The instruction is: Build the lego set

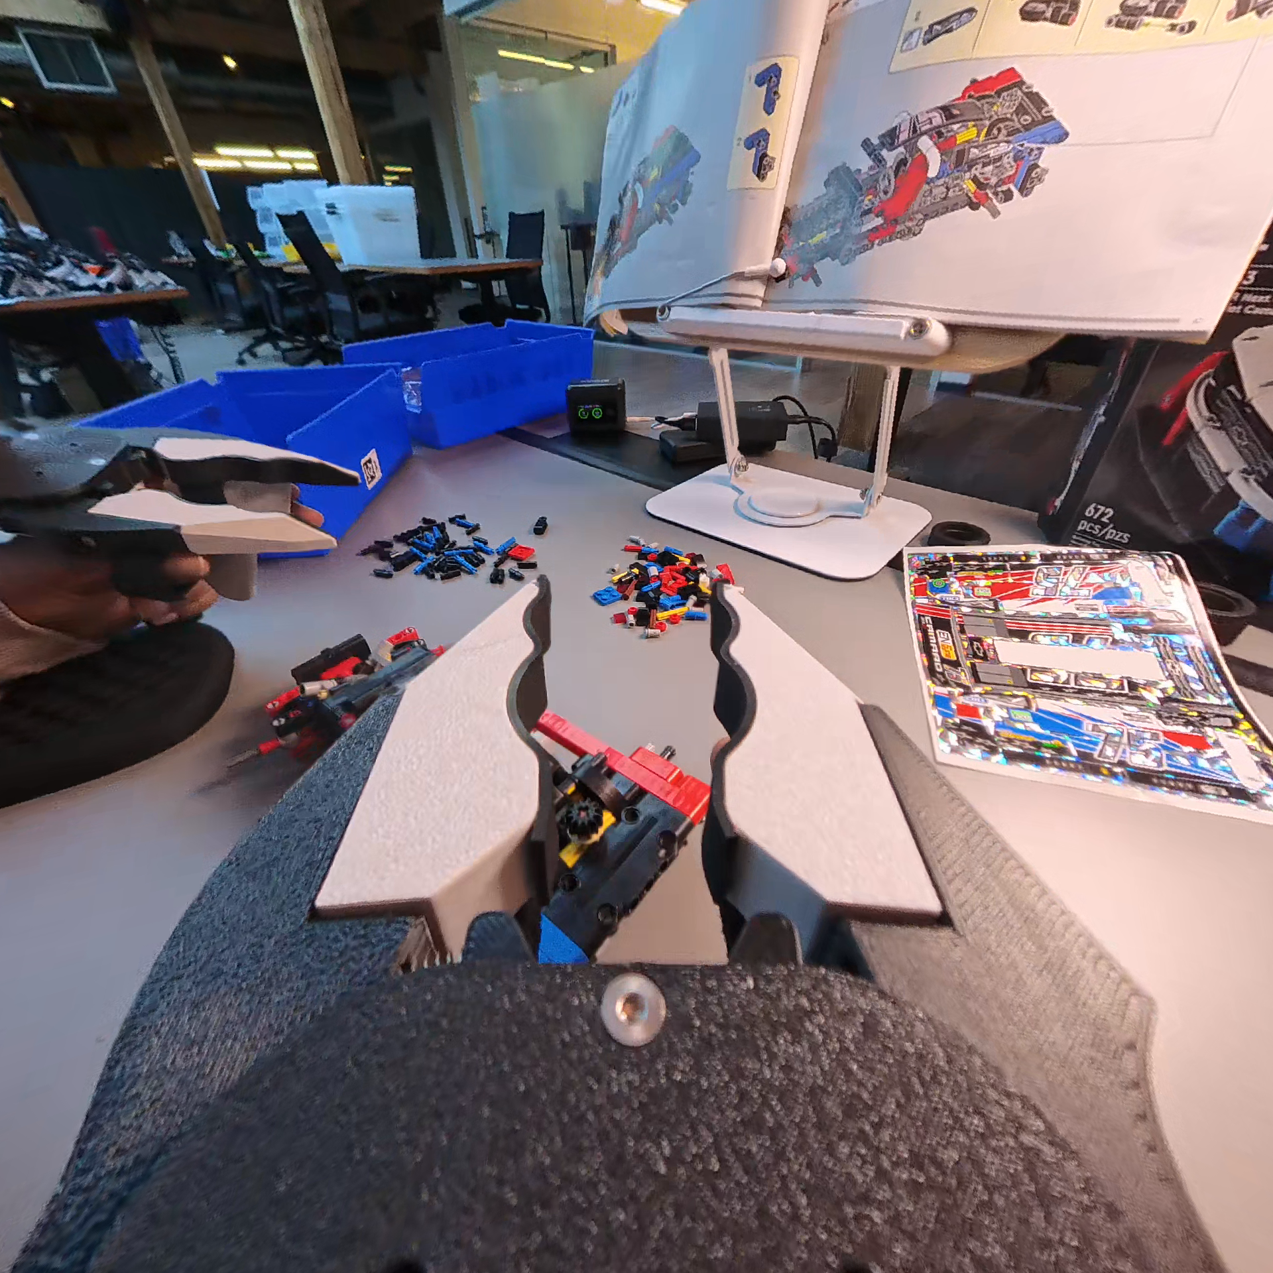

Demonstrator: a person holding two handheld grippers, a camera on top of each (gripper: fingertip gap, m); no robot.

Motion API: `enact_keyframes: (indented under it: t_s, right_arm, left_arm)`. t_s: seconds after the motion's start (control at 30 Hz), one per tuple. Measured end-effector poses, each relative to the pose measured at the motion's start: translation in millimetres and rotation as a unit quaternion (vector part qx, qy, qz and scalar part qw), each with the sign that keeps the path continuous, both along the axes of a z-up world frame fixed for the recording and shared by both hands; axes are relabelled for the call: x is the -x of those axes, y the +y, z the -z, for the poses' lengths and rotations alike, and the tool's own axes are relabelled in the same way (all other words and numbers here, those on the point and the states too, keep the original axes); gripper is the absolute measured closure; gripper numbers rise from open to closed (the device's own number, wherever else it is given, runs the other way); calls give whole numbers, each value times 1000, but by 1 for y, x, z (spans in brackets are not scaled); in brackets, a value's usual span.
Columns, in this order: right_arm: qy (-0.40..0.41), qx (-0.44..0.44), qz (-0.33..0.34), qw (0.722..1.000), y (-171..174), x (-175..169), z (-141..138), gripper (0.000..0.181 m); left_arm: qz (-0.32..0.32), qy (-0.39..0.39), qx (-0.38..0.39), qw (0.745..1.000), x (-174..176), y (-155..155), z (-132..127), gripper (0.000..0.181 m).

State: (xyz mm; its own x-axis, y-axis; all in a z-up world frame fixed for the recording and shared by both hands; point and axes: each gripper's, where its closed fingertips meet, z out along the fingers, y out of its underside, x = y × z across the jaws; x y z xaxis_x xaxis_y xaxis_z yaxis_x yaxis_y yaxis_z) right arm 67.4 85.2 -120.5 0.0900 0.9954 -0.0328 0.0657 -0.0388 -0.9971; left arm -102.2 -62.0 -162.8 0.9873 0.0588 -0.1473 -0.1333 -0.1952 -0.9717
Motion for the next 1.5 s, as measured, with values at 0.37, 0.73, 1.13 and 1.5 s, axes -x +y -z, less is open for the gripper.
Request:
enact_keyframes:
  t_s: [0.37,0.73,1.13,1.5]
  right_arm:
    - [-69,-16,-55,996,-13,1,42,97]
    - [-83,-31,-46,995,-8,-3,45,96]
    - [-92,-48,31,994,41,-32,39,104]
    - [-320,-70,46,944,94,-99,110,152]
  left_arm:
    - [198,-37,87,976,-64,3,12,95]
    - [338,67,264,901,-121,33,45,76]
    - [331,122,309,883,-110,54,78,102]
    - [304,98,301,898,-86,51,77,103]
